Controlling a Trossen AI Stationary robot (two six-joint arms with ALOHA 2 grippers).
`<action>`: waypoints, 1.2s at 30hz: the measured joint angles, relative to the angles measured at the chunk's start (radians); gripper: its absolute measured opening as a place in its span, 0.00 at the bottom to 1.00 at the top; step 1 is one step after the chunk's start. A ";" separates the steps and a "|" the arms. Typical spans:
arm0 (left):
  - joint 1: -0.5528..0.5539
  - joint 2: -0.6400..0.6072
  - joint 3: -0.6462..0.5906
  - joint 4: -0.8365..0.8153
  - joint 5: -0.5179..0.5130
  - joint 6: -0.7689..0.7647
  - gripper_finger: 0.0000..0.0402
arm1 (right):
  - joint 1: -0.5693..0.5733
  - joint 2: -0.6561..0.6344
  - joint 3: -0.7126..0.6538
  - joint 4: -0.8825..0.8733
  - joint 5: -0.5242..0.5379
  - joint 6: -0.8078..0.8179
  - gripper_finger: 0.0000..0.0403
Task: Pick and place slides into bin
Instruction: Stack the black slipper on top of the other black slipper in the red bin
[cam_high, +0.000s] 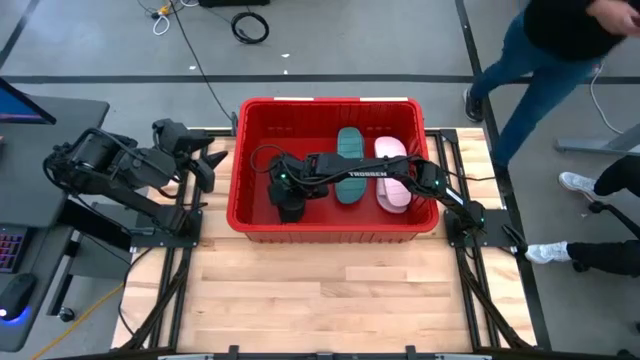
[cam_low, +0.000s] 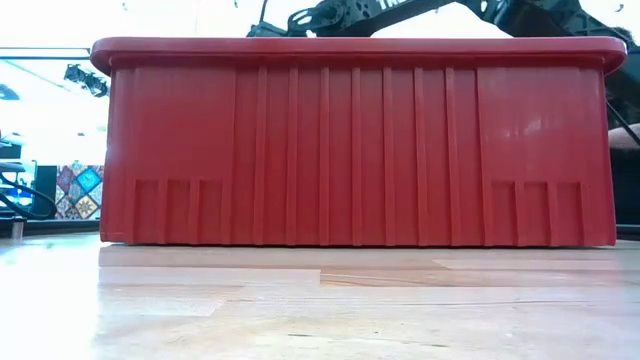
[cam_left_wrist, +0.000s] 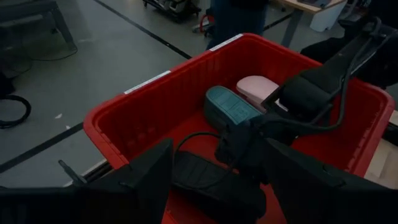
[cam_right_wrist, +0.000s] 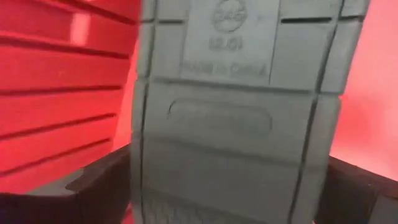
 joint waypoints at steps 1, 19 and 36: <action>0.000 0.001 0.000 0.000 0.000 -0.001 0.63 | -0.002 0.005 0.000 0.000 0.005 -0.001 0.99; 0.000 -0.029 0.000 0.002 -0.008 -0.010 0.65 | -0.030 0.024 0.000 0.006 0.029 -0.051 0.99; 0.000 -0.031 0.000 0.004 -0.010 -0.028 0.70 | 0.054 0.029 -0.002 0.013 0.336 -0.468 0.99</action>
